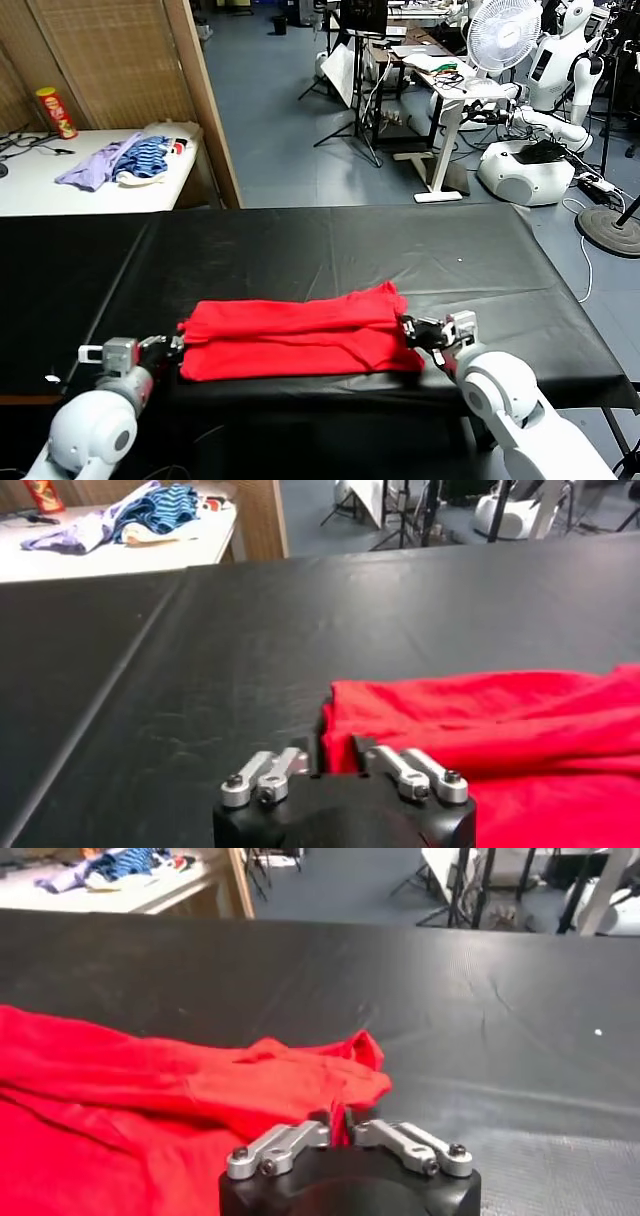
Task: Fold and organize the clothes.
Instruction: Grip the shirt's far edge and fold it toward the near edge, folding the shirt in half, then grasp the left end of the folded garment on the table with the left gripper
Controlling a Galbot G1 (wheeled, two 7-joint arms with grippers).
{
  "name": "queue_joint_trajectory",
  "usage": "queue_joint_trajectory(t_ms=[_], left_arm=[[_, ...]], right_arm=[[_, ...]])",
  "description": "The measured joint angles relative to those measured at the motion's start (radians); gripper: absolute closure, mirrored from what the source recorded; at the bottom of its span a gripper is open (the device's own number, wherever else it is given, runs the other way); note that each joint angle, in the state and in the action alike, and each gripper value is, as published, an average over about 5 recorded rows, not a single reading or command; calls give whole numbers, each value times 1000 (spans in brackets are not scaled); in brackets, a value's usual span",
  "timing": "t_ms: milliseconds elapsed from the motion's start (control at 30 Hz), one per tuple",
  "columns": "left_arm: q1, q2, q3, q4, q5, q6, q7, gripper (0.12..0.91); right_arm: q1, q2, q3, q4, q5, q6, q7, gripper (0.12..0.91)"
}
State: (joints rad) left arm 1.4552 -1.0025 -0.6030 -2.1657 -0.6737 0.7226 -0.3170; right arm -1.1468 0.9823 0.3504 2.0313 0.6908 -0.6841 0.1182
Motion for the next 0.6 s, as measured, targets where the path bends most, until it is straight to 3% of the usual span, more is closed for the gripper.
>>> queue_joint_trajectory(t_ms=[100, 167, 467, 600], left_arm=[[-7, -4, -4, -3, -10, -12, 2, 330], [-28, -10, 0, 8, -25, -23, 1, 261], [-182, -47, 51, 134, -76, -47, 5, 232], [-218, -60, 62, 180, -108, -36, 4, 243]], right_arm=[[22, 27, 0, -20, -27, 57, 35, 278], [41, 53, -9, -45, -60, 83, 45, 245], [155, 178, -91, -228, -177, 88, 49, 236], [184, 214, -111, -290, -192, 89, 47, 338]])
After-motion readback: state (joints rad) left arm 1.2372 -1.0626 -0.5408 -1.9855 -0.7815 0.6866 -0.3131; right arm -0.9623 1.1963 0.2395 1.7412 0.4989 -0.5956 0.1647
